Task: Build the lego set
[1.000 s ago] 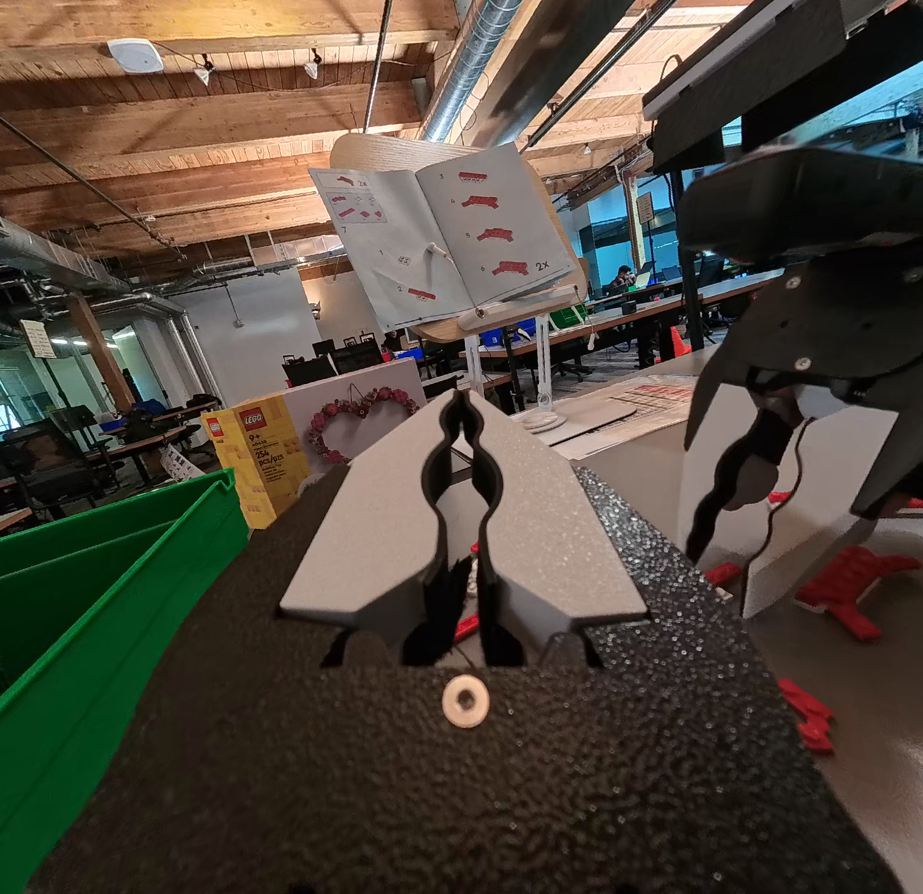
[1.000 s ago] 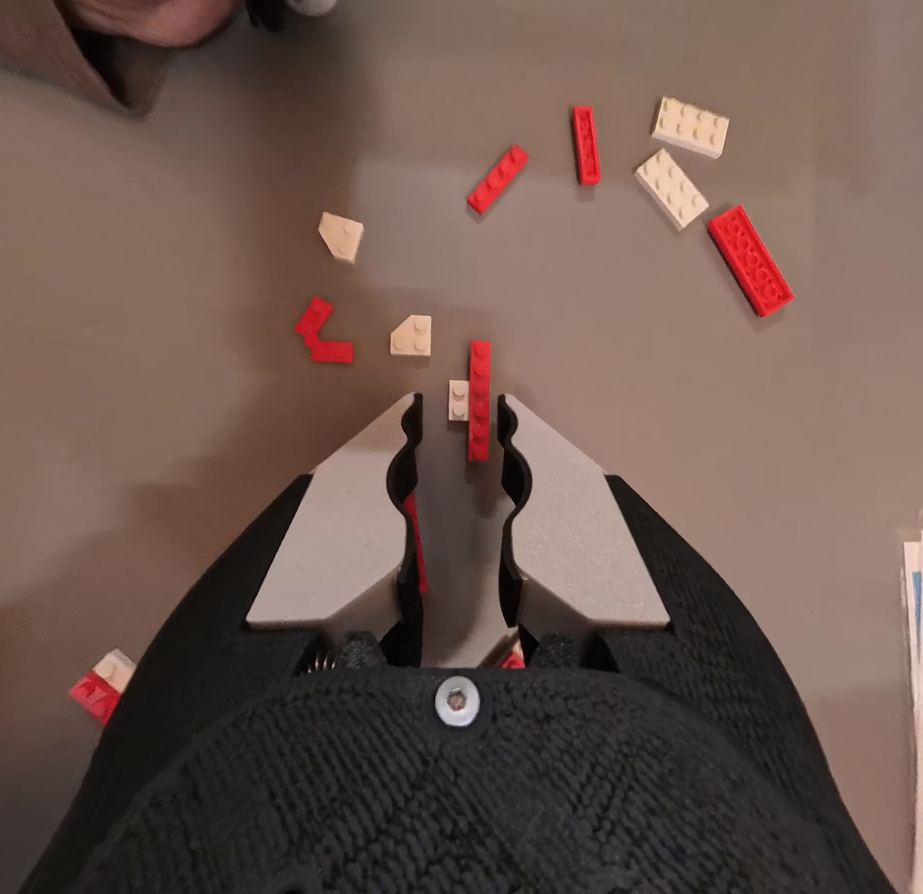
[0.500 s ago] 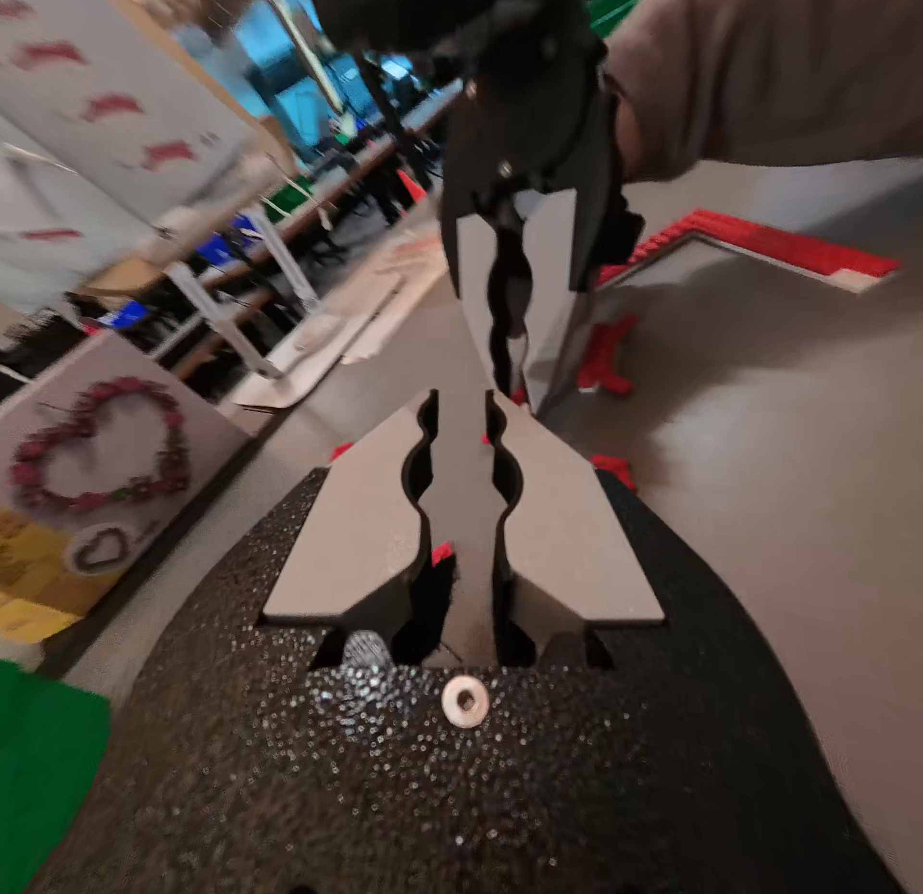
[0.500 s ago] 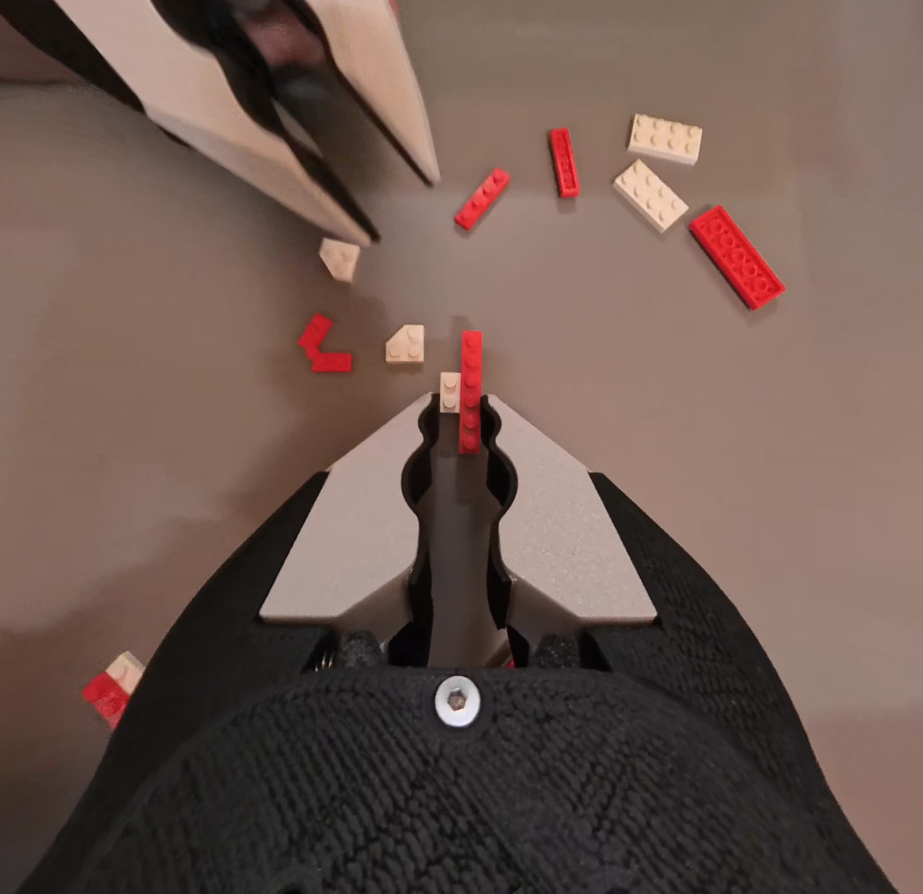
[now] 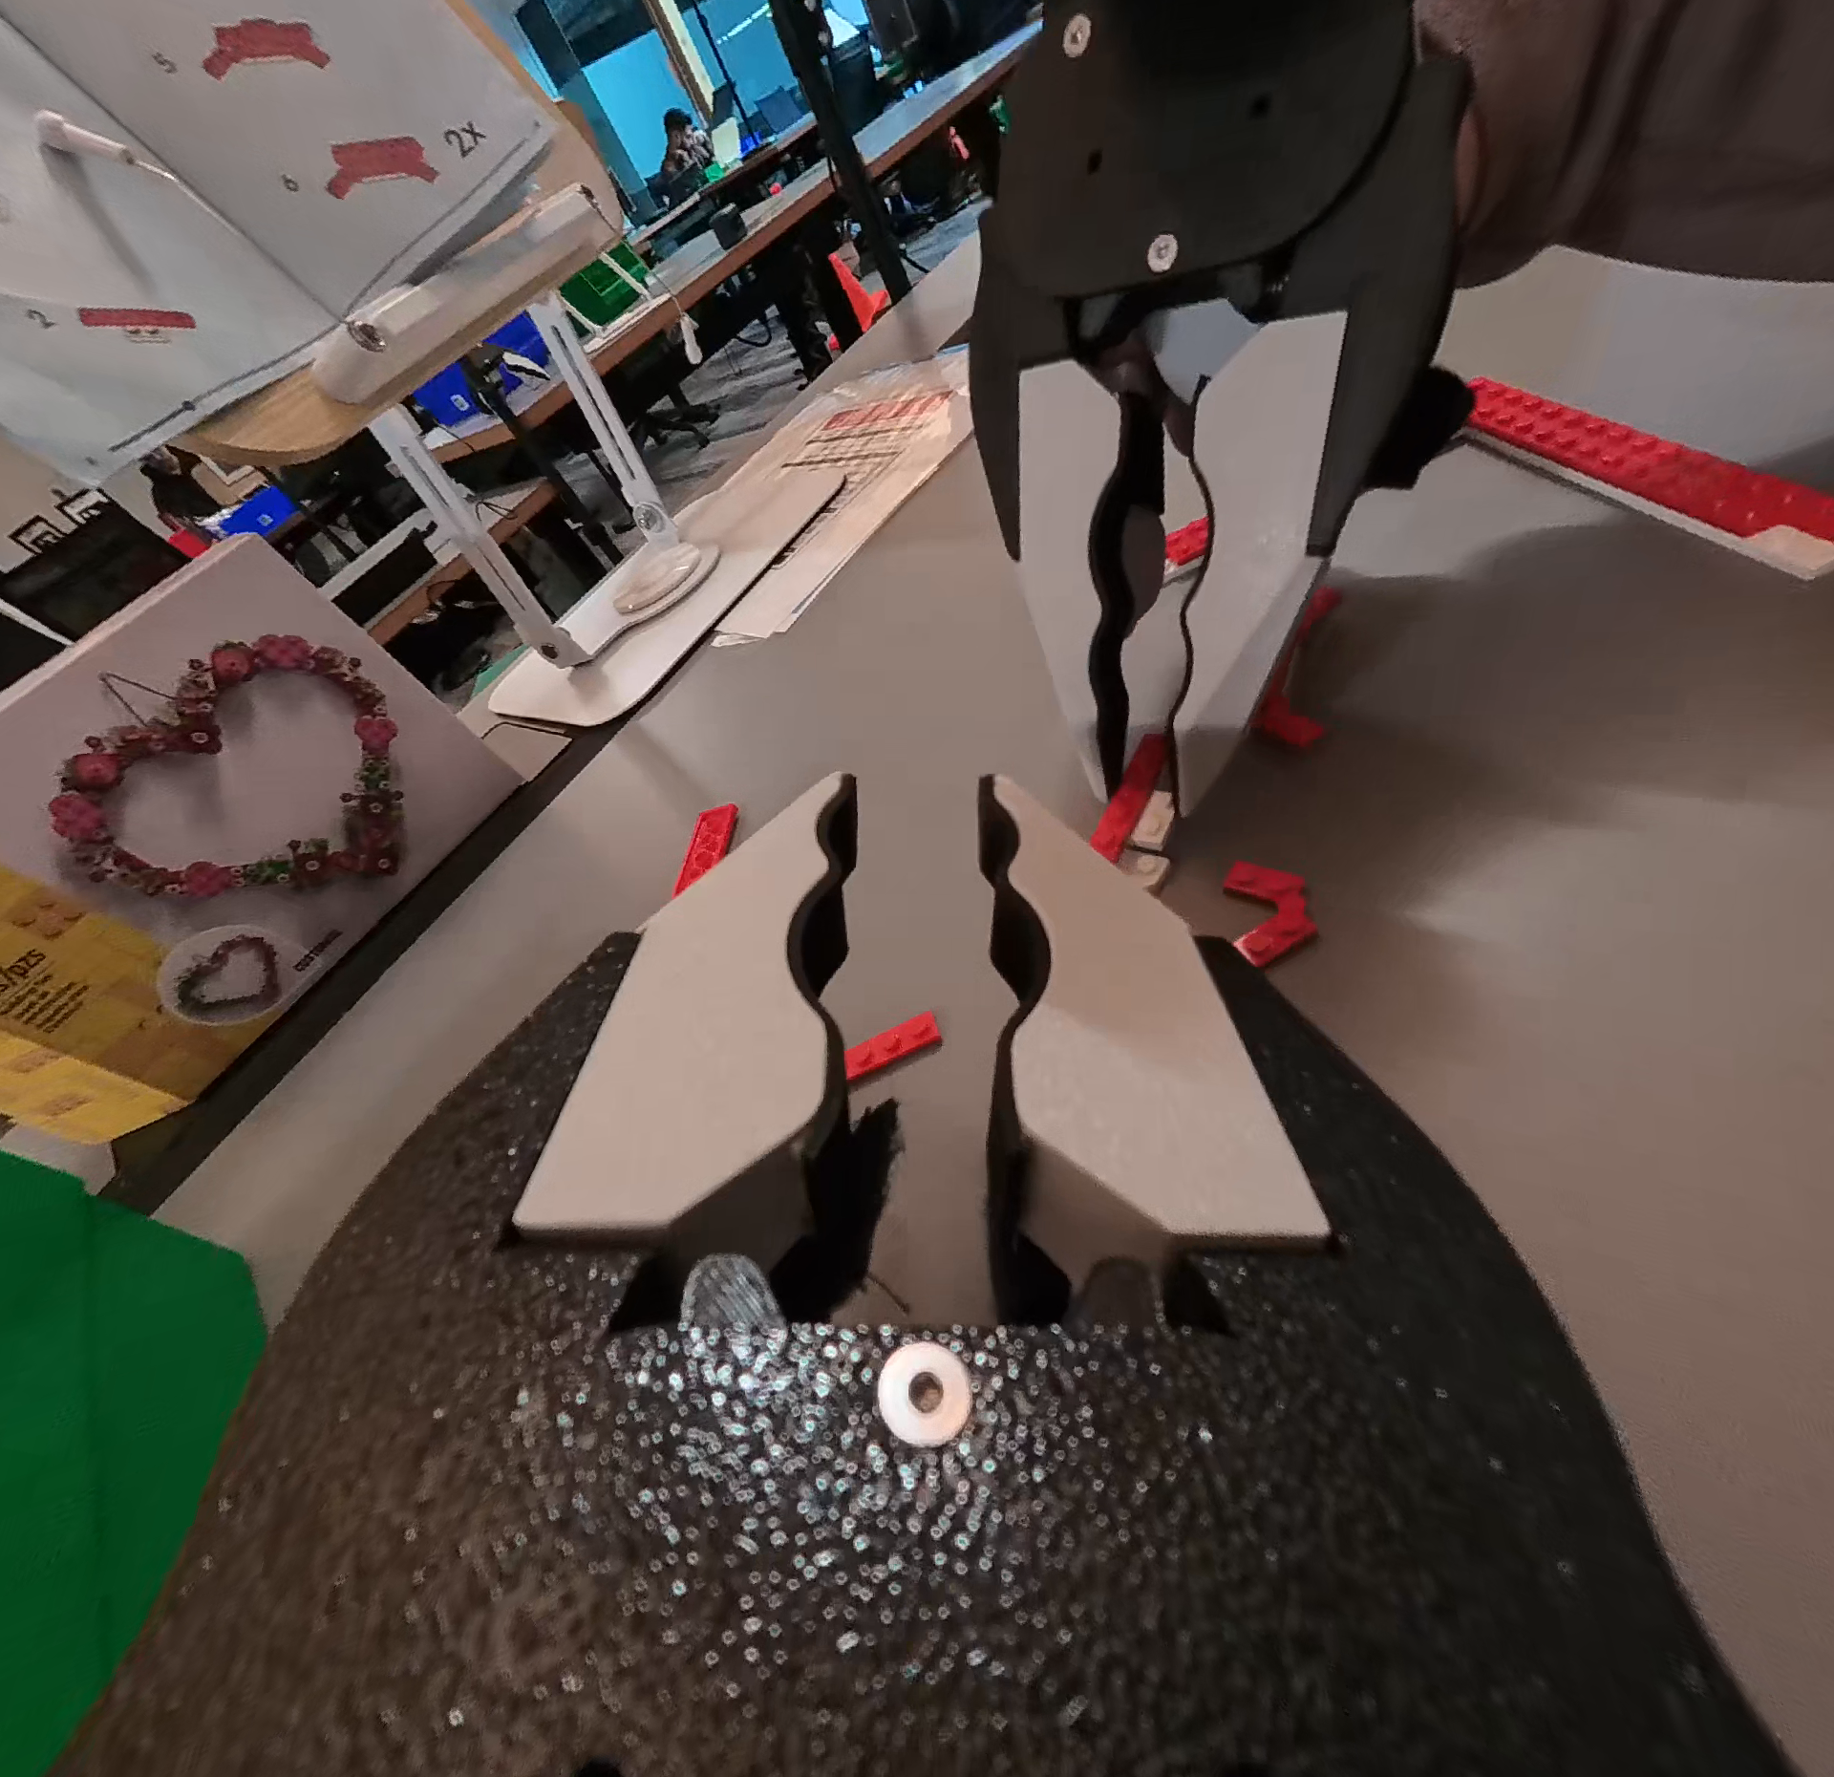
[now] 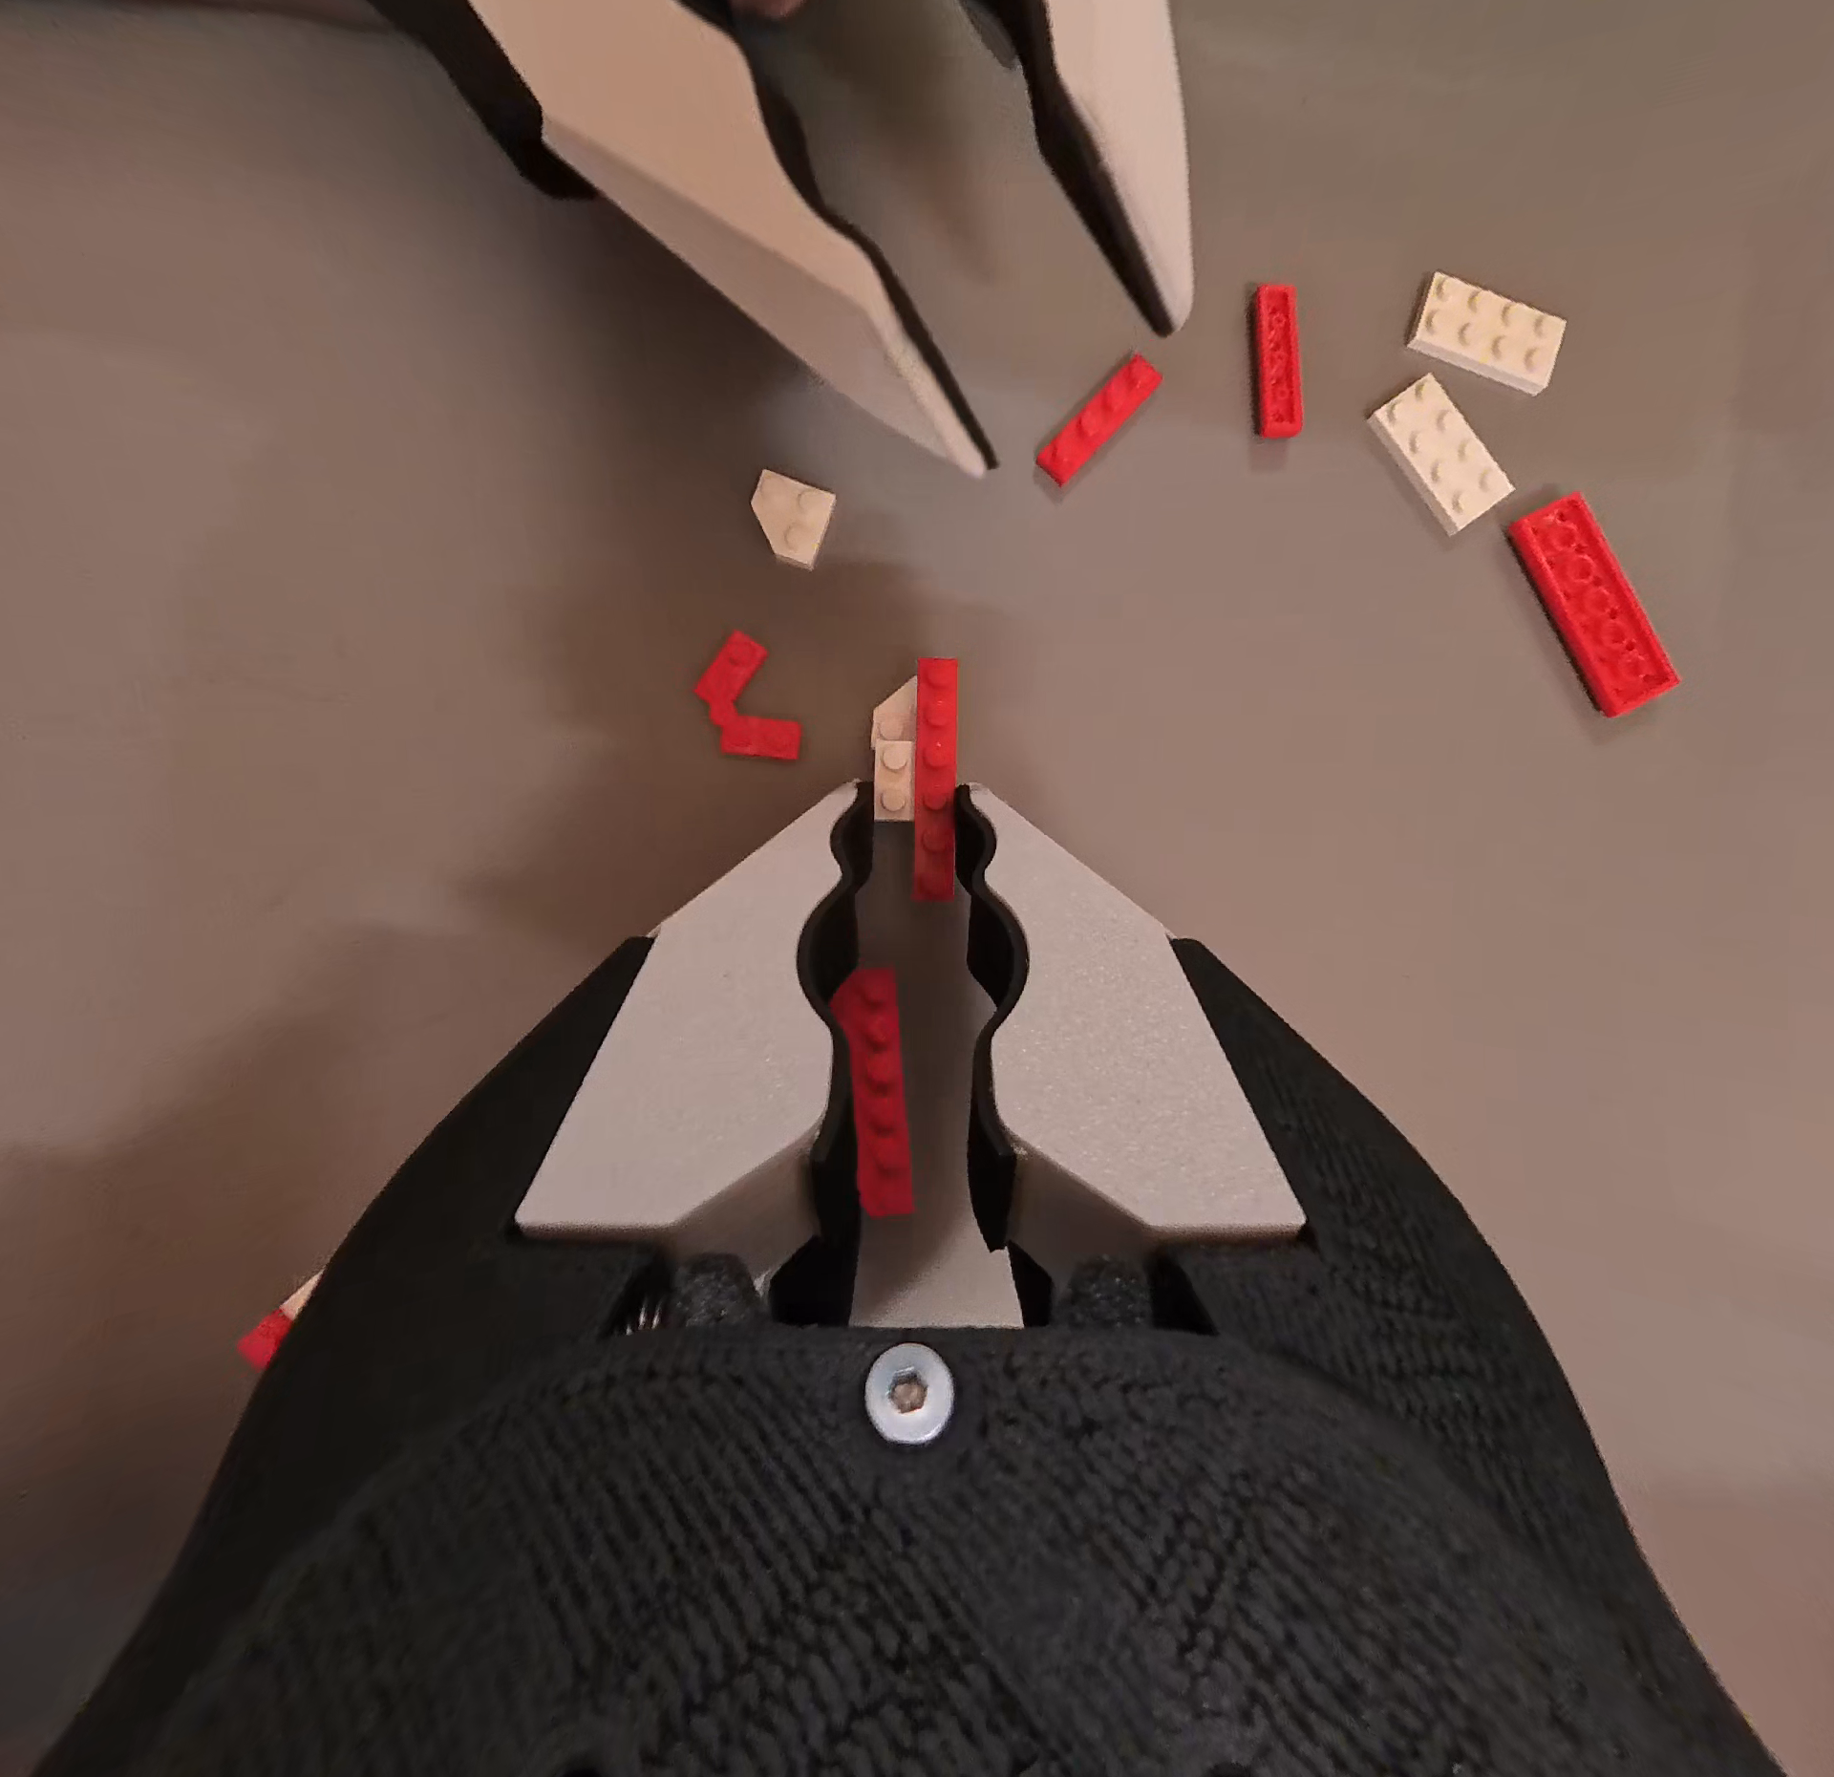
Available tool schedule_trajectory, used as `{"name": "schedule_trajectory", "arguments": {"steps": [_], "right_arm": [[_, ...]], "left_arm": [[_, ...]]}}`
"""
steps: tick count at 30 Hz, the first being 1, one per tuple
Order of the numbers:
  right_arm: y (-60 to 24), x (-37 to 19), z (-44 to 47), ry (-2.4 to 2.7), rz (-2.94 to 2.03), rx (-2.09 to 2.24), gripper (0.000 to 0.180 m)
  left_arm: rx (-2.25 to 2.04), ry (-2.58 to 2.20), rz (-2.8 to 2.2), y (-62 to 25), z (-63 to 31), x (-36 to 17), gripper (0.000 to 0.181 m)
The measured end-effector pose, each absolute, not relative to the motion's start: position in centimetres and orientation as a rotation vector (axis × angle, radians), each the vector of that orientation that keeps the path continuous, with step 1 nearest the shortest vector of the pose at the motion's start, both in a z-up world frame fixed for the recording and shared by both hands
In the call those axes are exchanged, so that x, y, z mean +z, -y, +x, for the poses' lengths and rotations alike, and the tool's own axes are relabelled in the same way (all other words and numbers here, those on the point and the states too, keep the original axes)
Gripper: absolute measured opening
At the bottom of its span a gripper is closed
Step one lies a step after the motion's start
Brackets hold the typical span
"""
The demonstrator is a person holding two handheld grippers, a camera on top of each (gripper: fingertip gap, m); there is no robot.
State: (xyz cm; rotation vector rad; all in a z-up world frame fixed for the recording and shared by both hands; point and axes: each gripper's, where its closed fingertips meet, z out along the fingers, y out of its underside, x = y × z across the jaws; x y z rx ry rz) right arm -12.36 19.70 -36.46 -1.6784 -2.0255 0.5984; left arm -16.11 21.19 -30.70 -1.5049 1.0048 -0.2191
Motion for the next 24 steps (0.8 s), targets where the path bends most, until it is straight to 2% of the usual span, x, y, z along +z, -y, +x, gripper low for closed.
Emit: {"name": "schedule_trajectory", "arguments": {"steps": [8,24], "right_arm": [[-19.65,-37.07,-12.36,2.036,-1.710,0.577,0.014],[-19.84,-36.55,-12.18,1.989,-1.713,0.638,0.028]], "left_arm": [[-0.240,-0.984,-1.503,-21.22,-16.14,-30.54,0.019],[-0.242,-0.990,-1.494,-21.09,-16.17,-30.40,0.018]]}}
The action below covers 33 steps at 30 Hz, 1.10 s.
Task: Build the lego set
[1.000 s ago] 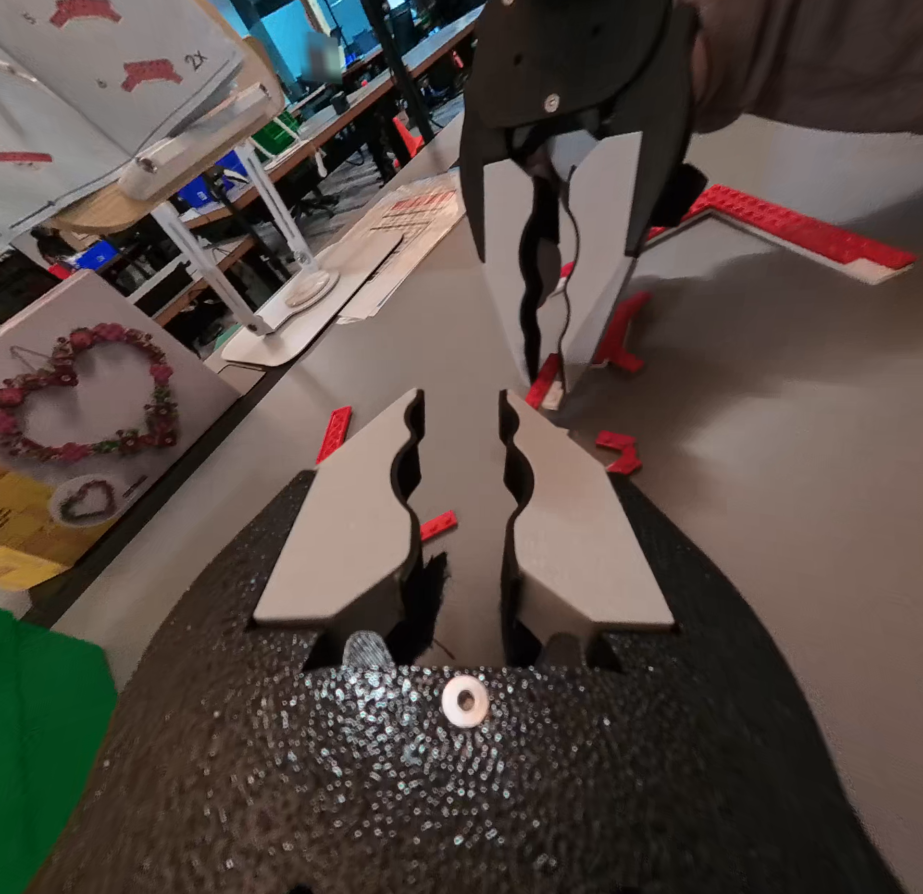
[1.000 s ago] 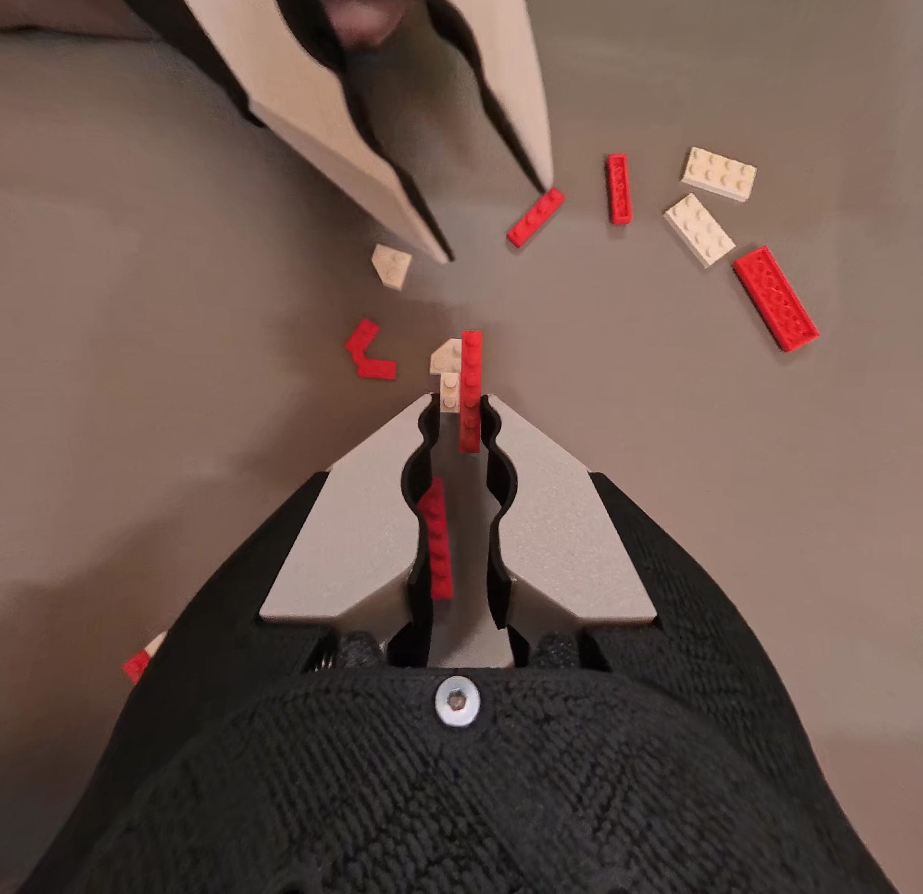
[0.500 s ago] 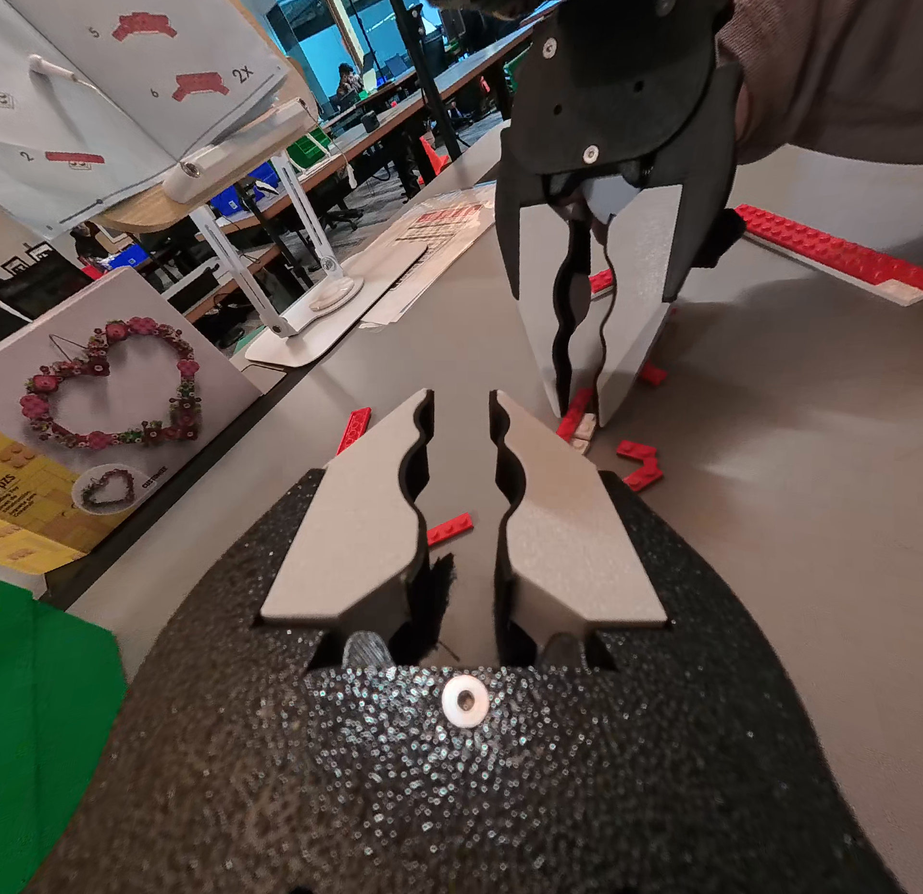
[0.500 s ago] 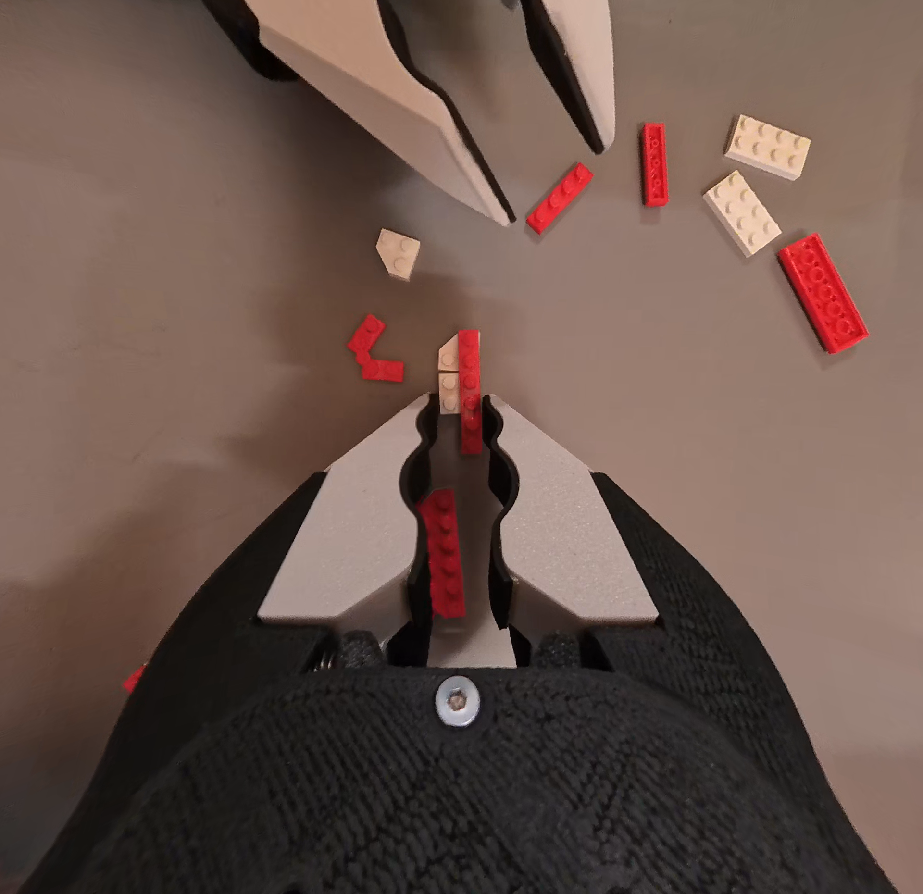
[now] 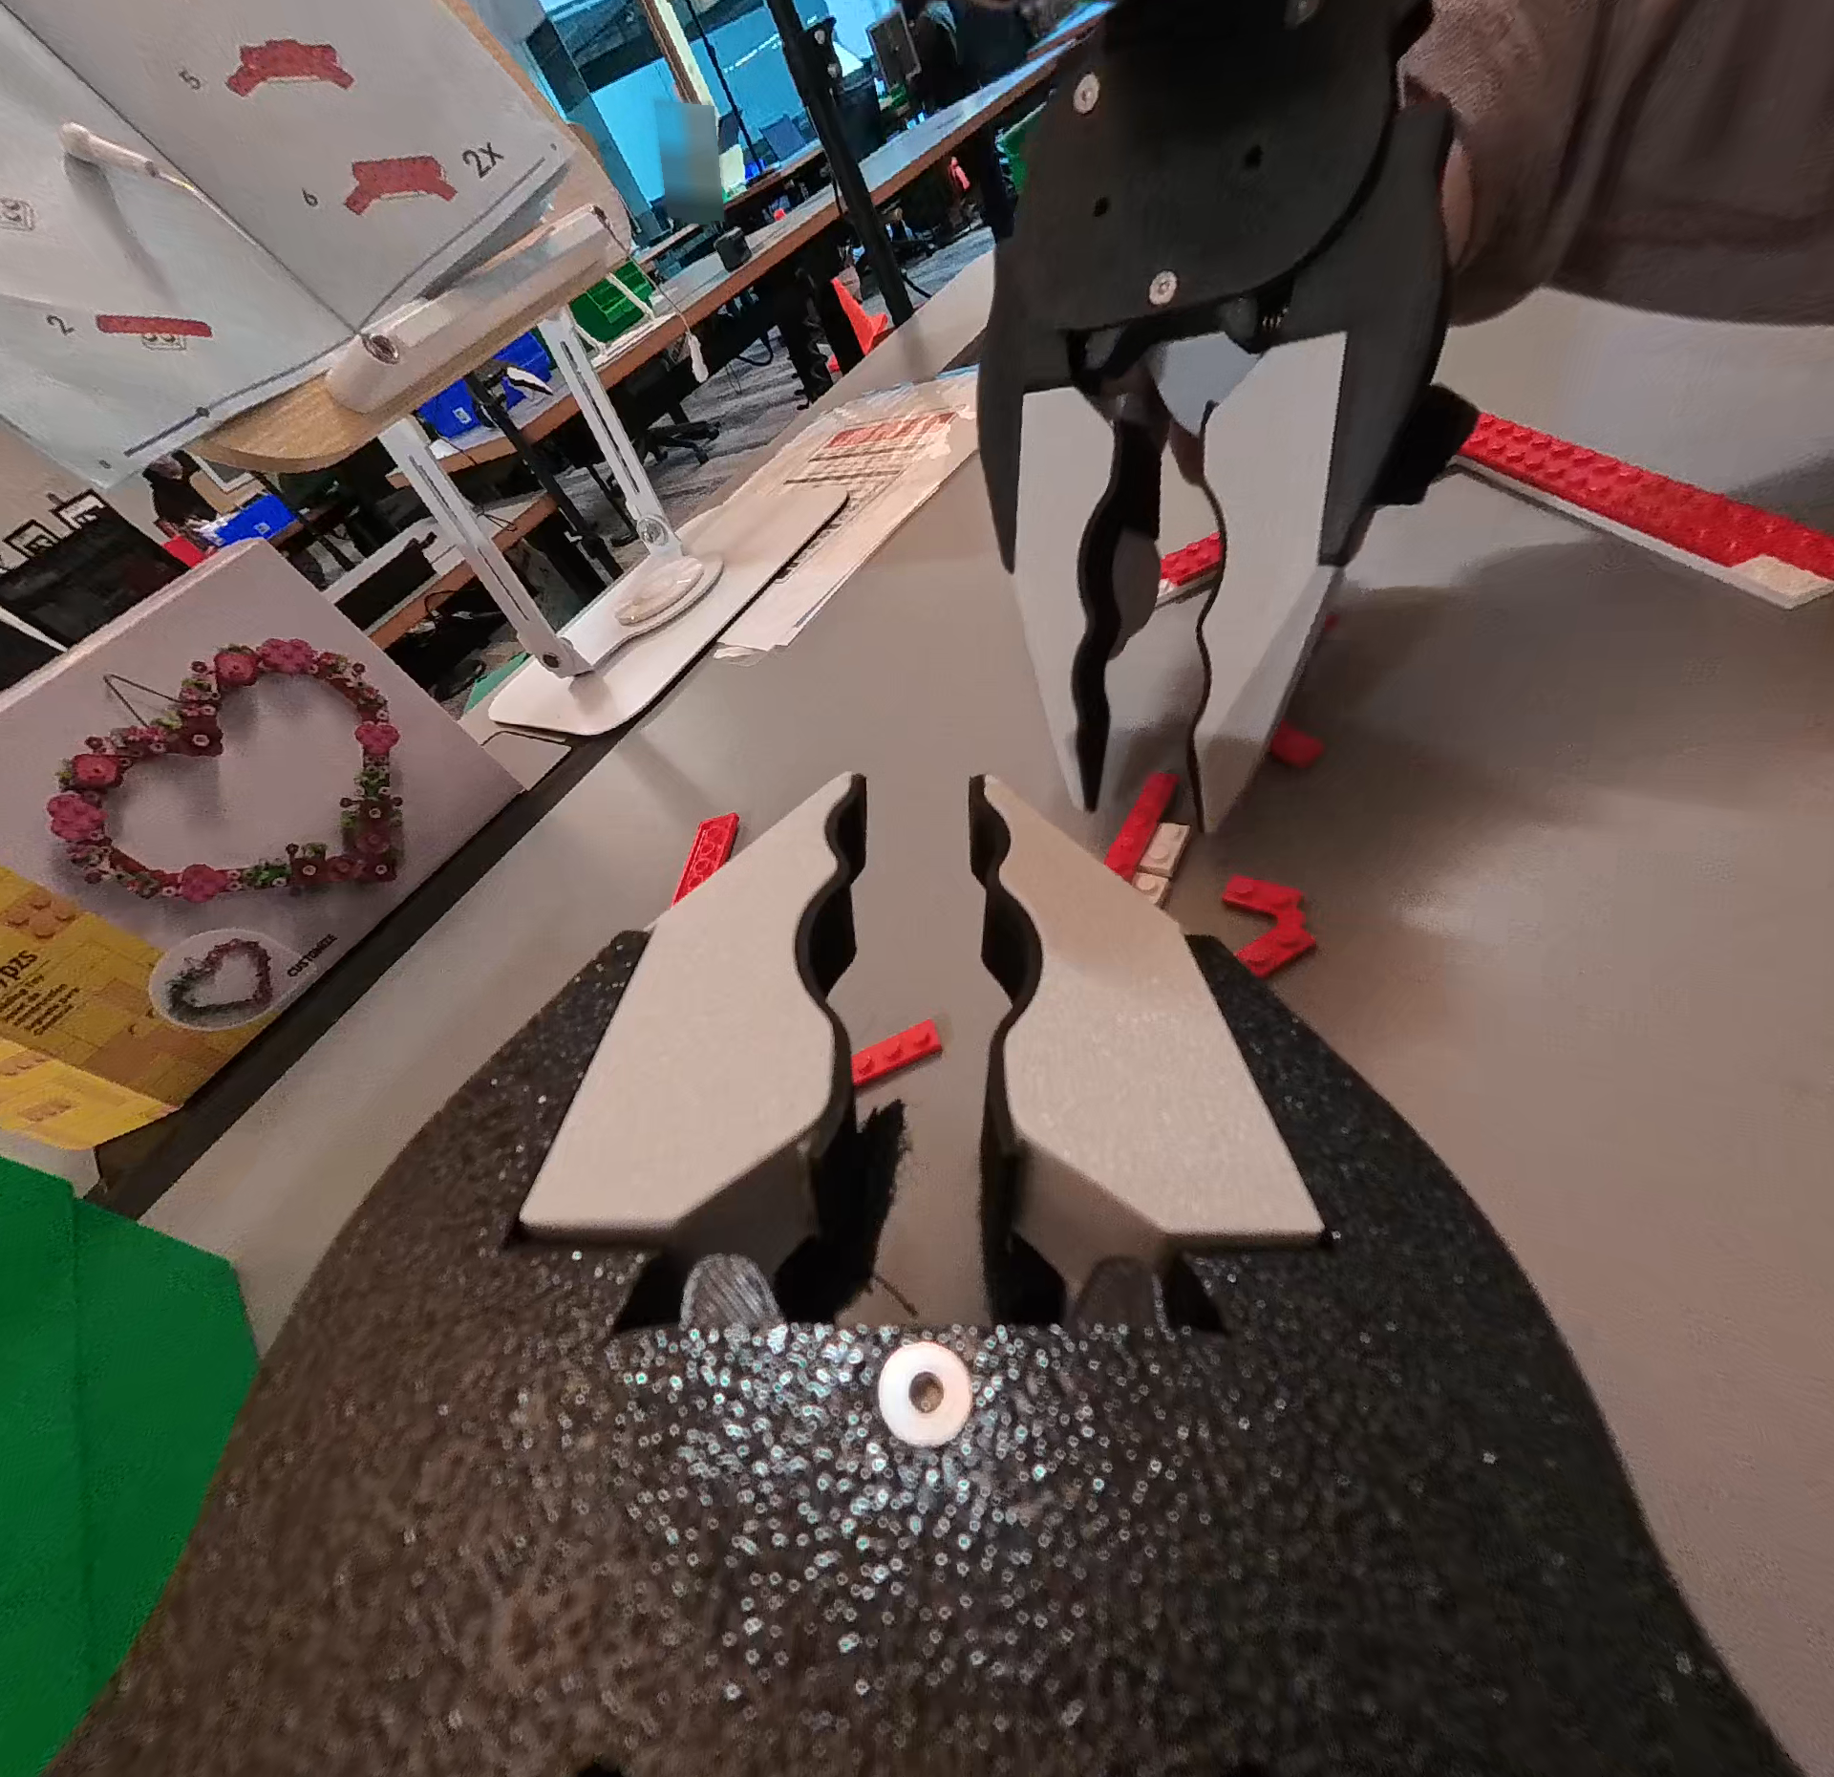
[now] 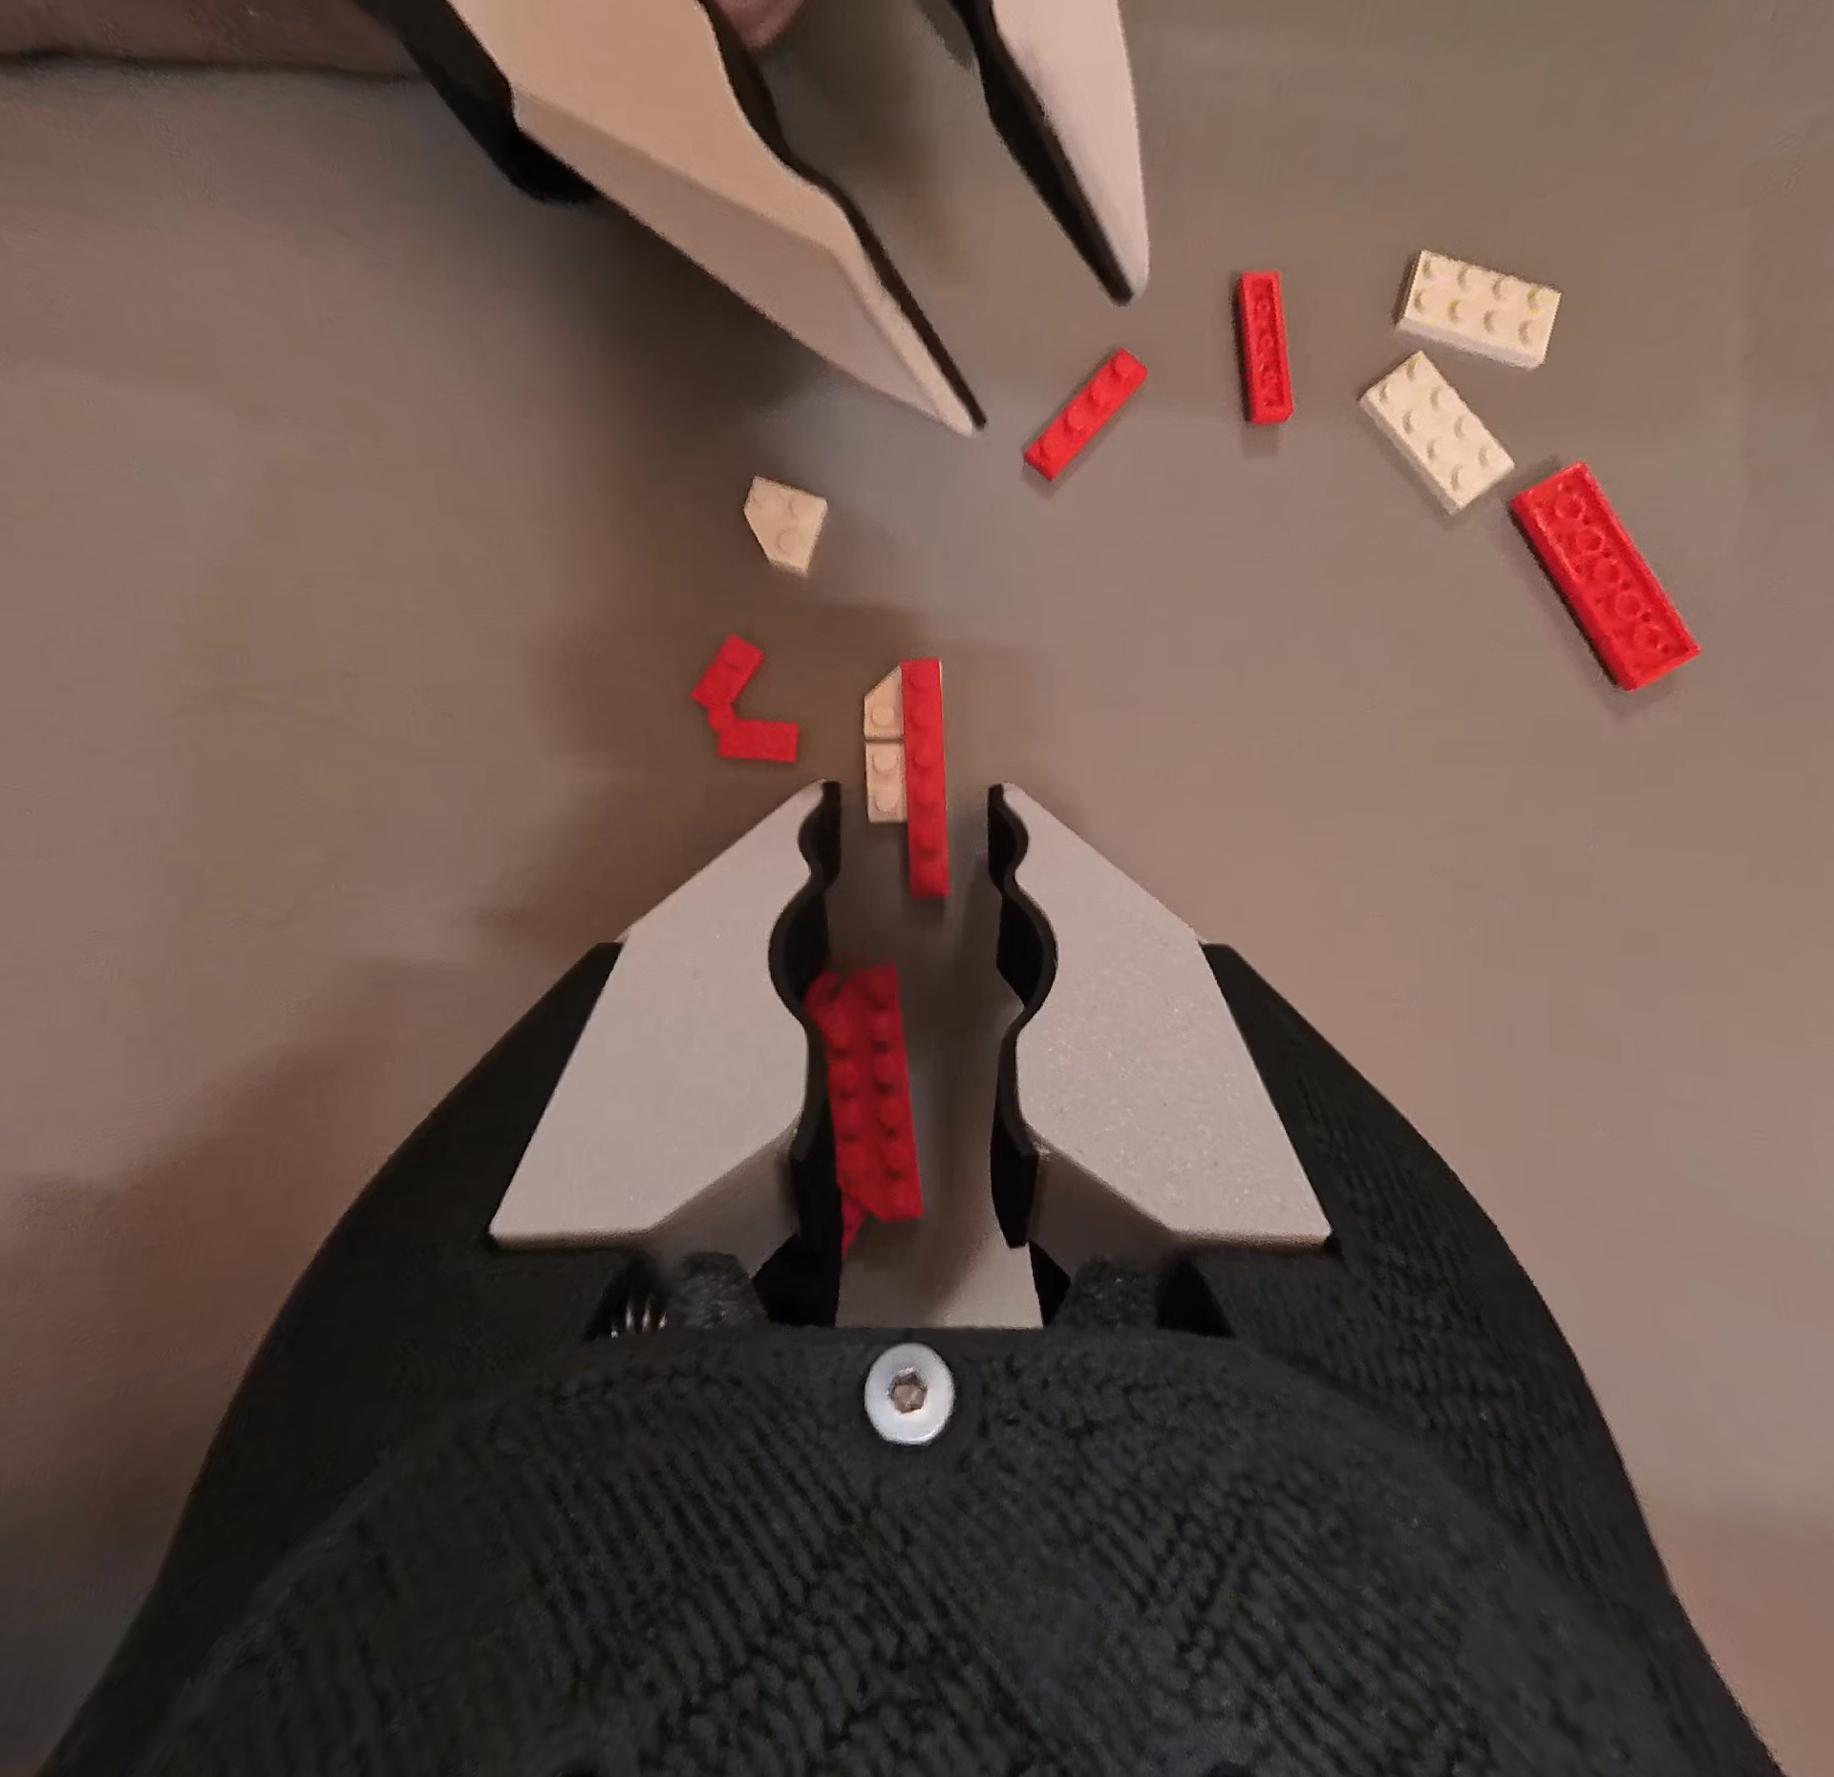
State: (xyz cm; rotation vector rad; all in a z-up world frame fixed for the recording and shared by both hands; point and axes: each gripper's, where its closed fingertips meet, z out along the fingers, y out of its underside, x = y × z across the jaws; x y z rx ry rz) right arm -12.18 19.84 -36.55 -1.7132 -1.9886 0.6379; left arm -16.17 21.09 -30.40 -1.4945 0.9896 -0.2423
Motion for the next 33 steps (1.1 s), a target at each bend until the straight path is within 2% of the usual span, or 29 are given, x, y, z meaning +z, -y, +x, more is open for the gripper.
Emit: {"name": "schedule_trajectory", "arguments": {"steps": [5,12,21,26,33], "right_arm": [[-19.1,-36.9,-13.2,1.991,-1.706,0.693,0.030],[-19.2,-37.1,-13.6,1.997,-1.687,0.678,0.022],[-19.7,-36.9,-12.4,1.995,-1.715,0.662,0.025],[-19.9,-37.1,-12.2,1.986,-1.729,0.674,0.021],[-20.0,-37.1,-12.4,1.958,-1.727,0.708,0.015]], "left_arm": [[-0.246,-0.990,-1.493,-21.1,-16.1,-30.4,0.018],[-0.243,-1.022,-1.491,-20.8,-16.0,-30.5,0.018],[-0.236,-1.091,-1.475,-20.2,-15.4,-30.9,0.020],[-0.180,-1.278,-1.475,-18.8,-14.8,-32.1,0.033],[-0.020,-1.533,-1.475,-18.7,-14.9,-33.1,0.040]]}}
